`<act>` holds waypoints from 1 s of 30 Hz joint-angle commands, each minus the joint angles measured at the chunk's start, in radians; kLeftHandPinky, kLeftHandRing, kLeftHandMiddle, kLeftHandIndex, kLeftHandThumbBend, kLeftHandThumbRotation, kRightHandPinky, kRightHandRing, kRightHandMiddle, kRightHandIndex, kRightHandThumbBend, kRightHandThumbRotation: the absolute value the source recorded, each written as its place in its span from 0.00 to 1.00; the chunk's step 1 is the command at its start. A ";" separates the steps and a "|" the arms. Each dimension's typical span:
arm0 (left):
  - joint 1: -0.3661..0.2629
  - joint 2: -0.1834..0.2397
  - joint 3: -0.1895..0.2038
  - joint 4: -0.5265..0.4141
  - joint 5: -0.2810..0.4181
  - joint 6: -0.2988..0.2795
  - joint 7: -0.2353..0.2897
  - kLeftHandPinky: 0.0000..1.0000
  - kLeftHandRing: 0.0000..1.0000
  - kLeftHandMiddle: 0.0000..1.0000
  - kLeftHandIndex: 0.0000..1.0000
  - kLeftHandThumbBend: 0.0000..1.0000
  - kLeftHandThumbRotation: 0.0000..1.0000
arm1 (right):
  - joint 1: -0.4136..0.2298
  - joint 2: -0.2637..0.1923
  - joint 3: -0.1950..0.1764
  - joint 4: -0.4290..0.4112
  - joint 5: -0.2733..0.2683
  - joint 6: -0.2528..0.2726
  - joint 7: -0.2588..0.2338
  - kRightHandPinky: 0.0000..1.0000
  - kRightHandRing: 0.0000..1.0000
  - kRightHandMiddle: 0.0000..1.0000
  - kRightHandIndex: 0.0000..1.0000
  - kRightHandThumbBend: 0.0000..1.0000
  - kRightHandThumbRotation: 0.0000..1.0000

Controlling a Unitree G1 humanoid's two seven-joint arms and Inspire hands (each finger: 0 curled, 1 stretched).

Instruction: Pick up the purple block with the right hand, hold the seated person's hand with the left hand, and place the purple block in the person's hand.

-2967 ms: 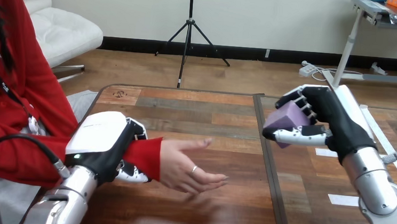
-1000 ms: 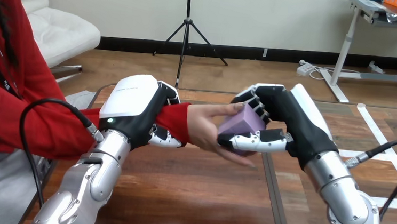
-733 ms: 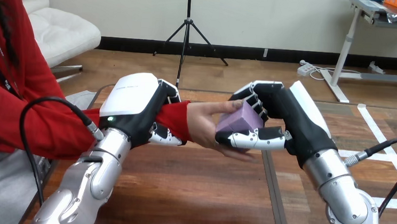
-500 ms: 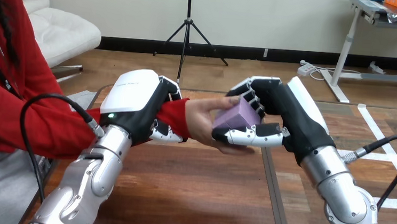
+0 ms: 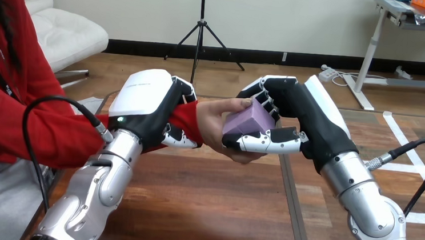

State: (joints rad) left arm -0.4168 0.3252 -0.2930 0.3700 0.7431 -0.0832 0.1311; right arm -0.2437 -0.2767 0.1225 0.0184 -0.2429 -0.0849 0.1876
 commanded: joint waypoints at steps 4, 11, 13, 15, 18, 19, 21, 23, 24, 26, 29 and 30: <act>-0.143 0.003 0.007 -0.021 0.023 -0.004 0.047 0.29 0.34 0.40 0.41 0.72 0.00 | -0.064 0.018 0.005 -0.075 0.020 0.009 0.019 0.27 0.33 0.40 0.46 0.64 0.00; -0.140 0.007 0.004 -0.023 0.041 -0.002 0.059 0.27 0.33 0.40 0.42 0.73 0.00 | -0.062 0.019 0.004 -0.087 0.023 0.040 0.027 0.27 0.33 0.41 0.47 0.65 0.00; -0.140 0.007 0.004 -0.021 0.044 -0.005 0.064 0.26 0.33 0.40 0.42 0.73 0.00 | -0.062 0.019 0.004 -0.089 0.022 0.049 0.029 0.27 0.33 0.41 0.47 0.65 0.00; -0.138 0.007 0.005 -0.024 0.046 -0.001 0.061 0.26 0.33 0.40 0.42 0.72 0.00 | -0.061 0.018 0.003 -0.092 0.022 0.056 0.030 0.27 0.33 0.41 0.47 0.65 0.00; -0.136 0.006 0.006 -0.025 0.048 0.000 0.061 0.25 0.33 0.40 0.42 0.72 0.00 | -0.060 0.017 0.002 -0.095 0.021 0.065 0.032 0.27 0.33 0.41 0.47 0.65 0.00; -0.136 0.006 0.007 -0.026 0.049 0.000 0.061 0.25 0.33 0.40 0.42 0.72 0.00 | -0.059 0.017 0.002 -0.096 0.021 0.067 0.032 0.27 0.33 0.41 0.47 0.65 0.00; -0.134 0.006 0.008 -0.027 0.049 0.000 0.062 0.25 0.33 0.40 0.42 0.72 0.00 | -0.058 0.015 0.002 -0.099 0.020 0.077 0.034 0.27 0.33 0.41 0.47 0.65 0.00; -0.133 0.007 0.008 -0.028 0.050 0.000 0.061 0.25 0.33 0.40 0.42 0.72 0.00 | -0.057 0.013 0.002 -0.102 0.017 0.083 0.036 0.28 0.34 0.41 0.48 0.65 0.00; -0.132 0.008 0.008 -0.029 0.050 0.000 0.061 0.25 0.33 0.40 0.42 0.72 0.00 | -0.057 0.012 0.002 -0.103 0.016 0.085 0.036 0.28 0.34 0.42 0.48 0.65 0.00; -0.131 0.010 0.007 -0.031 0.054 0.001 0.062 0.25 0.33 0.40 0.42 0.71 0.00 | -0.056 0.009 0.003 -0.105 0.013 0.089 0.037 0.28 0.35 0.42 0.48 0.66 0.00; -0.130 0.013 0.005 -0.033 0.063 0.003 0.065 0.25 0.33 0.40 0.42 0.72 0.00 | -0.055 0.005 0.003 -0.106 0.012 0.091 0.041 0.30 0.37 0.44 0.49 0.67 0.00; -0.129 0.014 0.005 -0.034 0.067 0.005 0.064 0.25 0.33 0.41 0.43 0.72 0.00 | -0.055 0.004 0.003 -0.106 0.013 0.091 0.043 0.31 0.39 0.45 0.49 0.68 0.00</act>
State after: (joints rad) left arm -0.4319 0.3258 -0.2988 0.3699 0.7959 -0.0823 0.1554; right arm -0.2440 -0.2745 0.1206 -0.0395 -0.2355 0.0043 0.2176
